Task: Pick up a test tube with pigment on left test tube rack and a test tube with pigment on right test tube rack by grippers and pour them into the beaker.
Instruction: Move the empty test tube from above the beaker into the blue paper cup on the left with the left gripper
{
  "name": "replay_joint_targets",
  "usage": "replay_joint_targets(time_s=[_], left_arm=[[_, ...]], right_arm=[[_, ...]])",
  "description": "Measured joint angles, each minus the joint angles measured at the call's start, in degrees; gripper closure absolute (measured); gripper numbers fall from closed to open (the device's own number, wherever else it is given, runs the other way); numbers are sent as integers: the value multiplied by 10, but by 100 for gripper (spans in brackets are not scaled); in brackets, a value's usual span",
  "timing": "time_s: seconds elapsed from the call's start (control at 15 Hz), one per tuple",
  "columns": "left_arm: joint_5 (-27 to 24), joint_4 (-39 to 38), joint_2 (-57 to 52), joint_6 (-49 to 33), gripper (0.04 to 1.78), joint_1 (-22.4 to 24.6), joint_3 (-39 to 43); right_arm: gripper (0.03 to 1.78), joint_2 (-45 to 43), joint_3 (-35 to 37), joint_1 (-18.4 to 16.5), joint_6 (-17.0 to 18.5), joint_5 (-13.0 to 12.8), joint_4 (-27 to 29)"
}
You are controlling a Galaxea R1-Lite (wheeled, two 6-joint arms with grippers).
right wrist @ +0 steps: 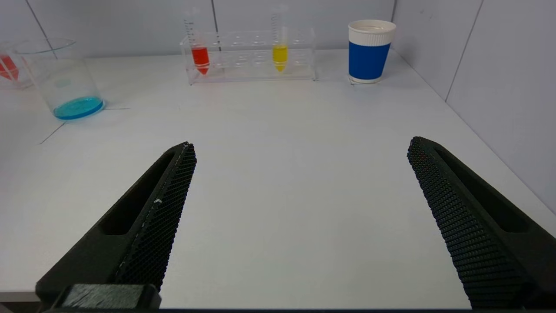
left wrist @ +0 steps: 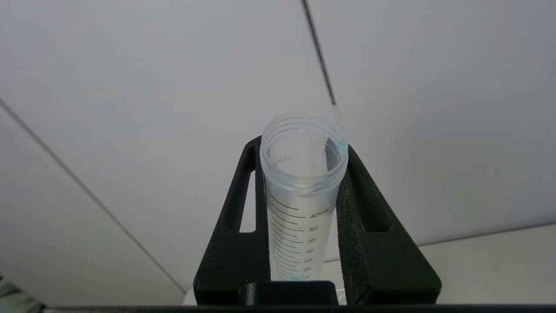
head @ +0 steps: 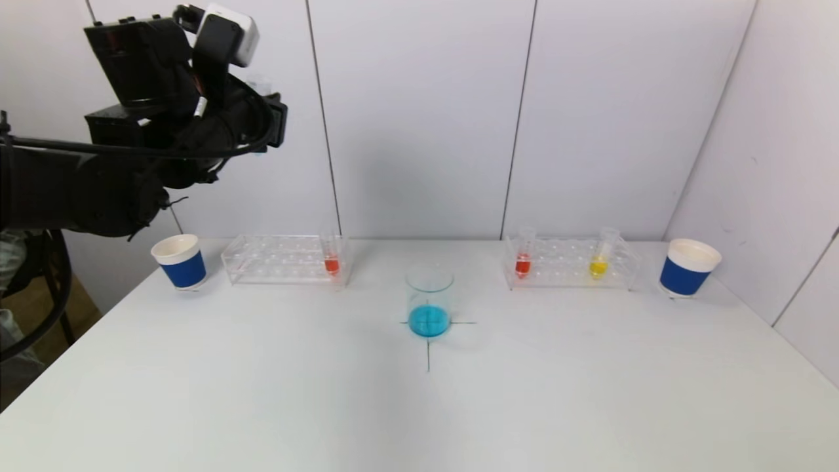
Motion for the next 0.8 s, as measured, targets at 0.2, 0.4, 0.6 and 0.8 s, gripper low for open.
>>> replay_joint_targets(time_s=[0.2, 0.4, 0.6, 0.8], left_arm=[[61, 7, -16, -17, 137, 68, -12], [73, 32, -27, -49, 137, 140, -15], [73, 84, -31, -102, 137, 196, -15], [65, 111, -19, -136, 137, 241, -13]], right_arm=[[4, 0, 0, 0, 0, 0, 0], [4, 0, 0, 0, 0, 0, 0], [4, 0, 0, 0, 0, 0, 0], [4, 0, 0, 0, 0, 0, 0]])
